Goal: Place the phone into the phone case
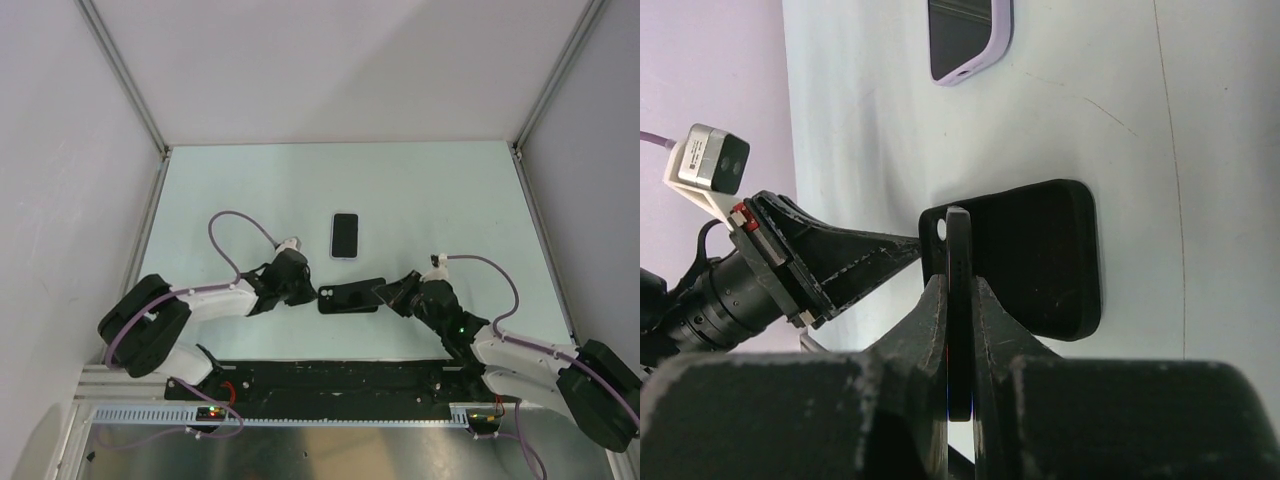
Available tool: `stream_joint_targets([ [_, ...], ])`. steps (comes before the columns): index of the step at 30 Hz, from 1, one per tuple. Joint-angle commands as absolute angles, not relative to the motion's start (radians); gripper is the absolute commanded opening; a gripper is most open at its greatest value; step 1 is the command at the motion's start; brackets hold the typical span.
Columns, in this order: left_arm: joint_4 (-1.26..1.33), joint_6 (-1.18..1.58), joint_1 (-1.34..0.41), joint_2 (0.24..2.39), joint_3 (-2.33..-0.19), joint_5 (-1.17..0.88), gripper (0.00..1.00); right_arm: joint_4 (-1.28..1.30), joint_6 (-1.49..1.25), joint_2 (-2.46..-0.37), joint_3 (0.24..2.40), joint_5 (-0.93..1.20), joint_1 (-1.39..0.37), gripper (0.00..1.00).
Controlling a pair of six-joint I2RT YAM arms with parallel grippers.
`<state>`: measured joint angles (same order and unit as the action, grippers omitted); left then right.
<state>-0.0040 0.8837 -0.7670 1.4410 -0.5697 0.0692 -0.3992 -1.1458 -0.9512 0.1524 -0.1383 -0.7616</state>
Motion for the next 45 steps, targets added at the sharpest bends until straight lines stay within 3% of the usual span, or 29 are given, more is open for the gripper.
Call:
stream_joint_targets([
  [1, 0.026, 0.888, -0.795, 1.487, -0.610, 0.077, 0.14, -0.474, -1.158, -1.013, 0.135, -0.091, -0.764, 0.00],
  [7, 0.029, 0.883, -0.812, 1.537, -0.648, 0.069, 0.08, -0.560, -1.156, -1.106, 0.138, -0.049, -0.773, 0.00],
  [21, 0.028, 0.877, -0.819, 1.563, -0.675, 0.055, 0.05, -0.668, -1.162, -1.334, 0.169, -0.019, -0.830, 0.00],
  [45, 0.028, 1.012, -1.023, 1.429, -0.597, 0.152, 0.00, -0.540, -1.289, -1.356, 0.172, -0.145, -0.892, 0.00],
])
